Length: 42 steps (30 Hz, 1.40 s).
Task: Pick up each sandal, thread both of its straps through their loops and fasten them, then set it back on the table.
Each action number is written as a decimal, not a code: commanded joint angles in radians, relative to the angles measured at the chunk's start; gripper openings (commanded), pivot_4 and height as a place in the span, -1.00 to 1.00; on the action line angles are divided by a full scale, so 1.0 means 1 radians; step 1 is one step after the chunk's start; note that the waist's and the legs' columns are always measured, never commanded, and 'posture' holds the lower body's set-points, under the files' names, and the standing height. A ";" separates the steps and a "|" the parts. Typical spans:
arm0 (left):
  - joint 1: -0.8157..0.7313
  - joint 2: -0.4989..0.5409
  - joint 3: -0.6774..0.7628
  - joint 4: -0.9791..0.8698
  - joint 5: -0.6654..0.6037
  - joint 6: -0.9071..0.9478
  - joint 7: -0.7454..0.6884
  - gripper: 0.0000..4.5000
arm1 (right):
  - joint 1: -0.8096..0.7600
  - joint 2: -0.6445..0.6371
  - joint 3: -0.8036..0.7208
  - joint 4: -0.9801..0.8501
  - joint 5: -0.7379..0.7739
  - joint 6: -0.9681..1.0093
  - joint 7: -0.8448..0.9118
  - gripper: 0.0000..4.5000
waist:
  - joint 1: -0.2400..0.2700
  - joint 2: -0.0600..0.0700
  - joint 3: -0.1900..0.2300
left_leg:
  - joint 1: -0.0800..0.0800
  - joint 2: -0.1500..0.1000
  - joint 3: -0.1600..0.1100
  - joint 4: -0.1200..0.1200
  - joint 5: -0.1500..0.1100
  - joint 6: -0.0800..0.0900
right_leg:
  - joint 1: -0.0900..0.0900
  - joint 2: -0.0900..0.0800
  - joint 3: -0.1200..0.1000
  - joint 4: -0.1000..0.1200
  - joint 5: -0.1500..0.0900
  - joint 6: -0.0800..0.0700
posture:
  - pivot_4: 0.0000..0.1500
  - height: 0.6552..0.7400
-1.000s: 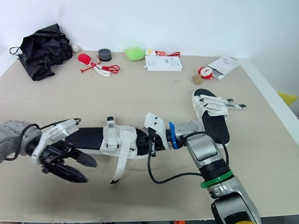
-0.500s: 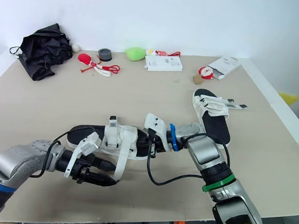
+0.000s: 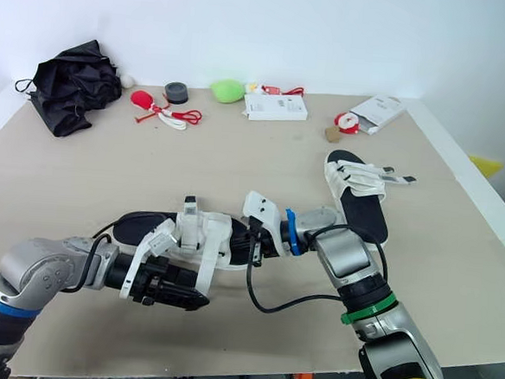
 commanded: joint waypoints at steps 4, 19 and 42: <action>0.022 -0.014 -0.002 -0.025 -0.019 -0.013 0.008 0.13 | 0.023 -0.031 0.036 -0.007 -0.002 0.043 0.017 -1.00 | 0.000 0.000 0.000 | 0.000 -0.001 0.000 0.000 0.000 0.000 | 0.000 -0.001 0.000 0.000 0.000 0.000 | 1.00 1.00; 0.051 -0.036 0.007 -0.021 -0.048 -0.004 0.025 -0.98 | 0.013 -0.040 0.041 -0.019 0.009 0.065 0.015 -1.00 | 0.001 0.000 0.000 | -0.001 -0.003 0.000 0.000 -0.001 0.001 | 0.000 -0.003 0.000 0.000 0.000 0.000 | 1.00 1.00; -0.473 -0.072 0.060 0.547 -0.168 0.200 -0.081 -0.98 | -0.002 0.003 0.023 0.038 0.005 0.016 -0.022 -1.00 | -0.005 -0.002 0.001 | 0.000 -0.003 -0.004 0.001 0.002 -0.002 | 0.001 0.000 -0.002 0.001 0.001 0.000 | 1.00 1.00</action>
